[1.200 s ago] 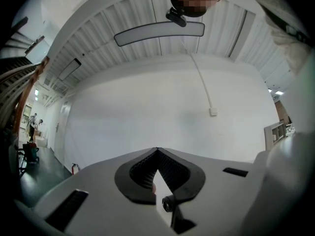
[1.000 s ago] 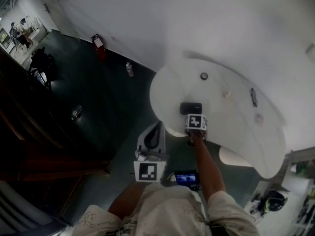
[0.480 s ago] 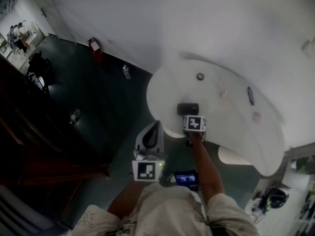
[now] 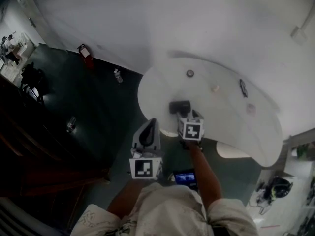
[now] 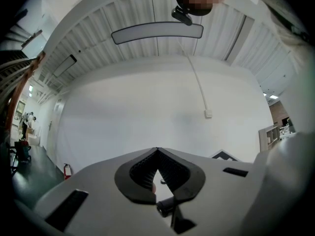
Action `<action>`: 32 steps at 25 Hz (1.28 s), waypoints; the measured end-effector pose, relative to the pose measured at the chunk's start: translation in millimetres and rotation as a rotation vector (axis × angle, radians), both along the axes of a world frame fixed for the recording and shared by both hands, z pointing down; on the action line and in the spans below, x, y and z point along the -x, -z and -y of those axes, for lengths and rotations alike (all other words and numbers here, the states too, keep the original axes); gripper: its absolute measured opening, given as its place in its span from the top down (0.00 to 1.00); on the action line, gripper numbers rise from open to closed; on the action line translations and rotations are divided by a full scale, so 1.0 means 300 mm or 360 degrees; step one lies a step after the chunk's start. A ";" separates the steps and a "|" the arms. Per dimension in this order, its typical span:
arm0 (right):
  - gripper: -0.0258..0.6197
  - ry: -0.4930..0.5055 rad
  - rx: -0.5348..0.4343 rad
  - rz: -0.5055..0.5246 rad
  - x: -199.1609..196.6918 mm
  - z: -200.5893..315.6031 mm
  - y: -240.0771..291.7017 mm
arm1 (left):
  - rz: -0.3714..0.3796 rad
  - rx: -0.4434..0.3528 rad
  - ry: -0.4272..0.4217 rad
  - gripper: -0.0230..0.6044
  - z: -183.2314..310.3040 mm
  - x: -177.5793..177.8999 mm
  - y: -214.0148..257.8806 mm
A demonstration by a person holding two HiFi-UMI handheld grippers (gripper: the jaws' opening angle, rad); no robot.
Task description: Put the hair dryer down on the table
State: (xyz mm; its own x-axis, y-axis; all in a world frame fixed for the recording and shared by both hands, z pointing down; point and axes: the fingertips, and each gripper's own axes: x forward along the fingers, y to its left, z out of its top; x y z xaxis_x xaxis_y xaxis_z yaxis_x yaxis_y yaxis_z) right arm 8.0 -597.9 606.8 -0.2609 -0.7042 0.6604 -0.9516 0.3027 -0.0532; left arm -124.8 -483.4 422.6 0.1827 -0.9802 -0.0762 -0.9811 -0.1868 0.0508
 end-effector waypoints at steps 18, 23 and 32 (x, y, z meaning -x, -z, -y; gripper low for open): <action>0.73 0.0080 -0.0974 0.0139 -0.074 -0.270 0.625 | -0.0033 -0.0009 -0.0146 0.97 0.064 -0.150 0.026; 0.95 -0.0017 -0.1066 0.0185 -0.148 -0.304 0.674 | -0.0045 -0.0027 -0.0189 0.97 0.073 -0.192 0.041; 0.95 -0.0080 -0.1141 0.0156 -0.222 -0.332 0.702 | -0.0030 -0.0041 -0.0252 0.97 0.074 -0.253 0.049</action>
